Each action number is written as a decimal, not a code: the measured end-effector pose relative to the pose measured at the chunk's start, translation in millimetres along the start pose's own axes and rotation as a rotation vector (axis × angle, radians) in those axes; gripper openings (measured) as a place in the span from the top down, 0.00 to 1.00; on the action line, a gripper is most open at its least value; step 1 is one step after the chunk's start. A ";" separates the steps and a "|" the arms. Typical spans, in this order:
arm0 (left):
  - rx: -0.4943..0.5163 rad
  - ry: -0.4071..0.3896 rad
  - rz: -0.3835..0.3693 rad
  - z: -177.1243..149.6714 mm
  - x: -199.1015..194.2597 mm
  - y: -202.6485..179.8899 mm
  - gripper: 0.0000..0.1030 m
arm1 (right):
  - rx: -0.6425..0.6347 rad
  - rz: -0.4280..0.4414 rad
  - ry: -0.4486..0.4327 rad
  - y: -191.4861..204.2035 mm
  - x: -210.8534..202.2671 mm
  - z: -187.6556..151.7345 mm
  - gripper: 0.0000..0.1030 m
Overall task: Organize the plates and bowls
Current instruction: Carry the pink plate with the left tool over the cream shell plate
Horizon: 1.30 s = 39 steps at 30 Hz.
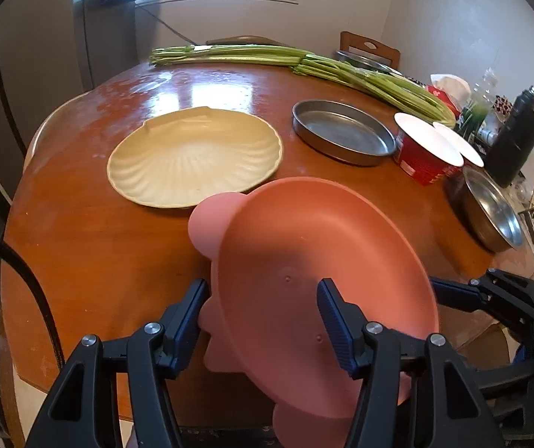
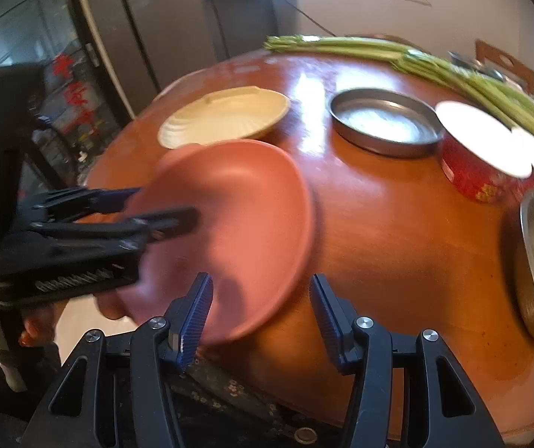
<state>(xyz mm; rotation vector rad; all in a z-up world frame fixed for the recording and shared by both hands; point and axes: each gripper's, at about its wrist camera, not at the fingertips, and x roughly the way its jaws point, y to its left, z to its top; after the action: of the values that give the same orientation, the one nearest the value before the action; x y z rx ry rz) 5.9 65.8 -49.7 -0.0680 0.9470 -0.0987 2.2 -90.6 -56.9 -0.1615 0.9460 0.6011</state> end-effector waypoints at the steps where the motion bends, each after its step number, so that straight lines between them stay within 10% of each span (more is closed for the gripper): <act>1: 0.004 0.000 0.005 0.5 0.5 -1.9 0.42 | -0.010 -0.017 -0.011 1.5 -1.8 0.3 0.45; 21: -0.020 -0.130 0.051 26.3 -41.5 9.0 0.42 | -0.074 0.011 -0.120 8.6 -24.6 42.8 0.45; 39: -0.167 -0.090 0.157 66.0 4.9 83.3 0.44 | -0.221 0.101 -0.041 28.7 57.4 126.6 0.45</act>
<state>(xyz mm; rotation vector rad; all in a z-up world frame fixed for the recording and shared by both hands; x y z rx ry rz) 66.9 149.0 -23.7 -0.1509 0.8660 0.1276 101.8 5.4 -24.8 -0.2991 0.8506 0.7993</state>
